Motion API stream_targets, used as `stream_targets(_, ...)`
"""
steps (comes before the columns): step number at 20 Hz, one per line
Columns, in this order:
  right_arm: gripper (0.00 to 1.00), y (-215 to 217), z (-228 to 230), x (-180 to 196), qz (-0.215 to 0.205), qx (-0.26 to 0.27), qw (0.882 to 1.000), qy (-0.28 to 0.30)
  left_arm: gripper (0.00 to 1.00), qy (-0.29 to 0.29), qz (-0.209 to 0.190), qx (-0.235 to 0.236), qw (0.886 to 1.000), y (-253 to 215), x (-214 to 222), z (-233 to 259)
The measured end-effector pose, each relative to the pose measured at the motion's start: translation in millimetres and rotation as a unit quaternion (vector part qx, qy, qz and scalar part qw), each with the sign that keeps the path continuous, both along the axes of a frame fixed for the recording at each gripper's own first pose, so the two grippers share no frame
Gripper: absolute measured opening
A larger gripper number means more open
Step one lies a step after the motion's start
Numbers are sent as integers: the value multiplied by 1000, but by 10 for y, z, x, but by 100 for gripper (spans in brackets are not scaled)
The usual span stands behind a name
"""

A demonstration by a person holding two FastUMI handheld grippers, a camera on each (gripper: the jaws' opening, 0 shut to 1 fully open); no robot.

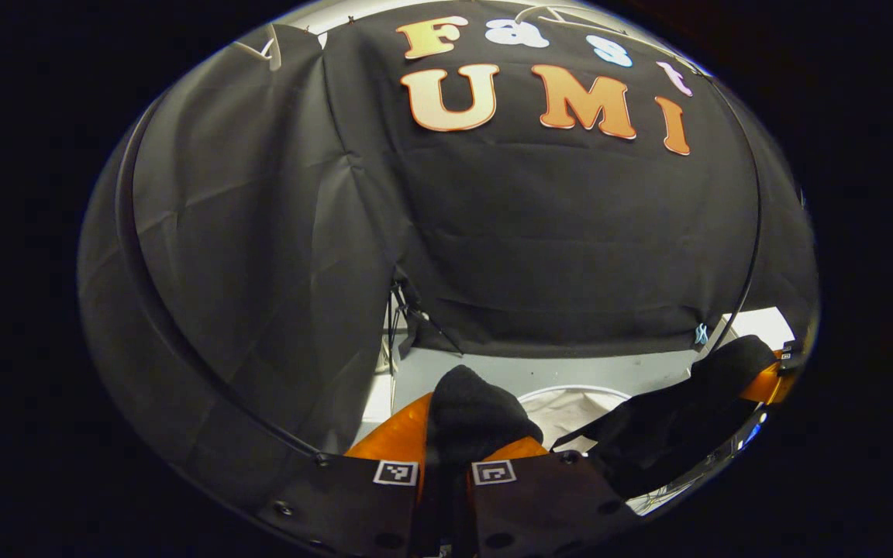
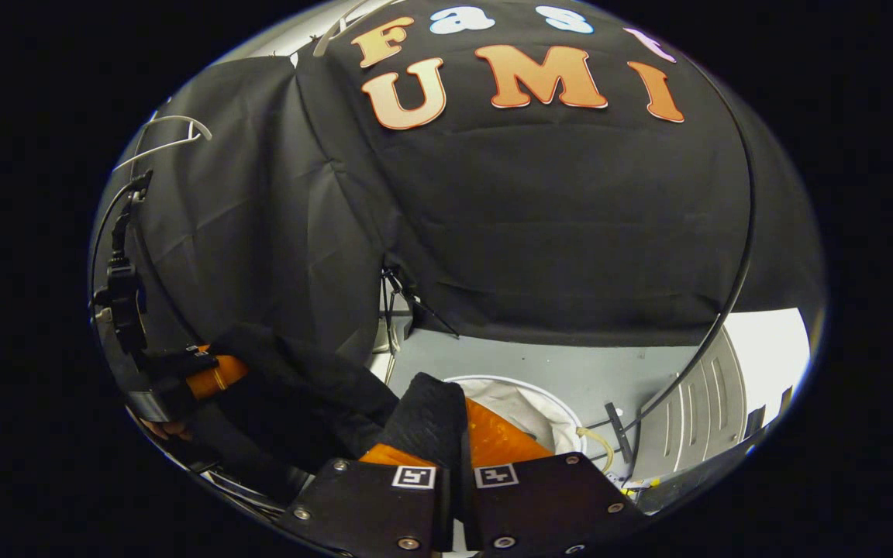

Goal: Grasp the clothes on the hanger with both hands and then place them into the laundry hamper below.

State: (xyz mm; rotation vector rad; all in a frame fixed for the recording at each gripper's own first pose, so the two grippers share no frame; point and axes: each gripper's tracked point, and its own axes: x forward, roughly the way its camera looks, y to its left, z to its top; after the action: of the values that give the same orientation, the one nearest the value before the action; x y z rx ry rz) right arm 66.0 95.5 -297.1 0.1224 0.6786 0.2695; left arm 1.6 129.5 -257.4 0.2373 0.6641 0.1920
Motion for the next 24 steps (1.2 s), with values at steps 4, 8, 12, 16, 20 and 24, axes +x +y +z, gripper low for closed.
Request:
stream_targets(4,29,56,-143,-82,5,0,1000,11,25,25,35,-10,999,167,-150,-98)
stream_targets(8,43,75,-106,-108,4,9,1000,10,62,59,46,-7,997,268,-343,-270)
stream_targets(12,76,100,-132,-158,7,4,1000,14,96,83,40,-27,995,180,-467,-440)
stream_targets(16,94,95,-145,-196,8,2,1000,13,96,59,16,-18,998,121,-359,-191)
stream_targets(20,94,67,-117,-250,1,4,1000,11,96,34,16,-24,999,58,-310,-9)
stream_targets(24,94,-30,48,-214,-12,-4,1000,-11,96,4,11,-28,1000,-27,-227,230)
